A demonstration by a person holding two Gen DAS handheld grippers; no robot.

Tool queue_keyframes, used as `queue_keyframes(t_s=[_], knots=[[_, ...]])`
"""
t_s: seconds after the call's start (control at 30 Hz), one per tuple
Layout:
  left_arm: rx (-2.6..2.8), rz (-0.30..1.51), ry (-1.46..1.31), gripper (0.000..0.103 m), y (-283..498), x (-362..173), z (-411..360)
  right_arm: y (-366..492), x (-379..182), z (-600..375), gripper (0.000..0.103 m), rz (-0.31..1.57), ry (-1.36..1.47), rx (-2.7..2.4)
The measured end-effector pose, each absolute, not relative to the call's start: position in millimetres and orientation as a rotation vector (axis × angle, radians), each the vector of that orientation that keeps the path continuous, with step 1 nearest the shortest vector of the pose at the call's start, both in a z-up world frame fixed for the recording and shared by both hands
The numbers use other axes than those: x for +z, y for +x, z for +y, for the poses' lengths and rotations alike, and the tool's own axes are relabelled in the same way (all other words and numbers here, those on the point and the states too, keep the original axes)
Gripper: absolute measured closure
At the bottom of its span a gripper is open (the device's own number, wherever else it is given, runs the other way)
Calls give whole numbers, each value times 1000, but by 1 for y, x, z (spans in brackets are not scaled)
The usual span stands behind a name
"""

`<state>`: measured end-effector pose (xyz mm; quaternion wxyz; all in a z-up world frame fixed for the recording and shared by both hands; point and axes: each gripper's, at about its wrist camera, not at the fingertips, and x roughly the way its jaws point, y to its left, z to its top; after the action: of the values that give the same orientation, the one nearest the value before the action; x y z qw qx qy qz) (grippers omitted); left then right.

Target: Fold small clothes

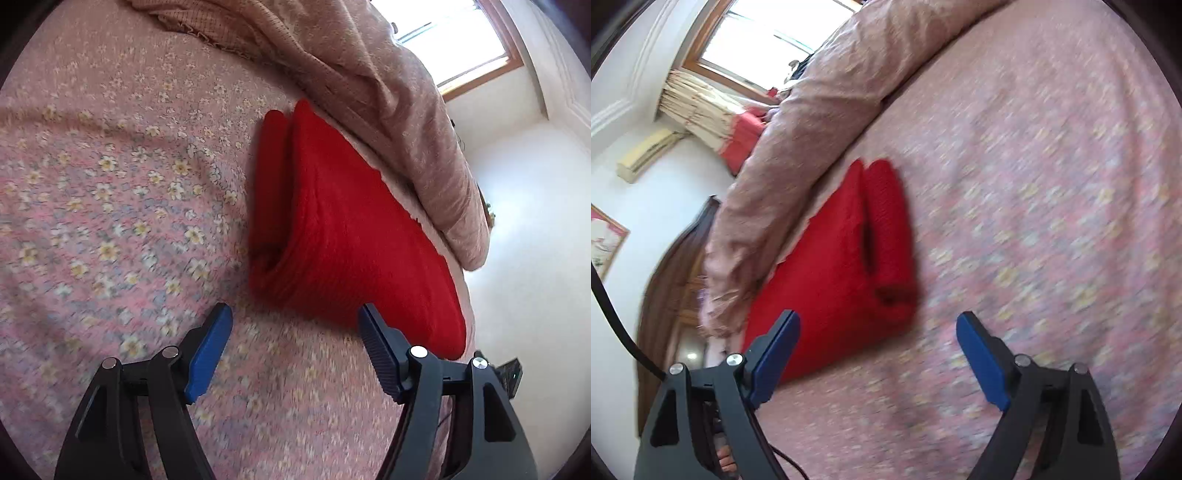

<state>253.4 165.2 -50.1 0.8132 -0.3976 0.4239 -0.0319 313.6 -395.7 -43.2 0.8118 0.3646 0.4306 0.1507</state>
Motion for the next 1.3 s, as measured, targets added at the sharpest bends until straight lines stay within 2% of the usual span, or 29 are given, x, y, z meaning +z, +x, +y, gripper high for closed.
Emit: queue_keyframes(t_s=[0.1, 0.23, 0.27, 0.3, 0.33, 0.37, 0.47, 0.67, 0.93, 1.1, 1.2, 1.3], knots=[[-80, 881, -942, 25, 268, -55, 171, 319, -46, -385, 12, 916, 762, 325], [-75, 864, -1009, 25, 290, -56, 174, 341, -48, -370, 12, 911, 767, 338], [-67, 868, -1010, 27, 294, -57, 171, 345, -49, -366, 13, 918, 749, 322], [-60, 873, -1007, 48, 297, -57, 171, 350, -48, -361, 15, 924, 722, 296], [-55, 888, -1003, 65, 300, -59, 170, 354, -47, -354, 29, 925, 686, 267], [-63, 916, -1012, 80, 302, -64, 170, 357, -47, -350, 68, 933, 659, 247], [-111, 896, -1041, 84, 294, -66, 174, 357, -53, -352, 76, 968, 699, 234], [-143, 891, -997, 87, 264, -50, 172, 322, -54, -371, 78, 988, 861, 262], [-212, 935, -933, 87, 162, -37, 162, 229, -23, -385, 78, 981, 860, 315], [-189, 966, -807, 85, 108, -37, 147, 153, -28, -389, 77, 996, 810, 323], [-131, 970, -660, 76, 102, -29, 135, 130, -37, -385, 72, 987, 714, 323], [-71, 944, -591, 73, 94, -13, 129, 129, -36, -382, 59, 946, 644, 305]])
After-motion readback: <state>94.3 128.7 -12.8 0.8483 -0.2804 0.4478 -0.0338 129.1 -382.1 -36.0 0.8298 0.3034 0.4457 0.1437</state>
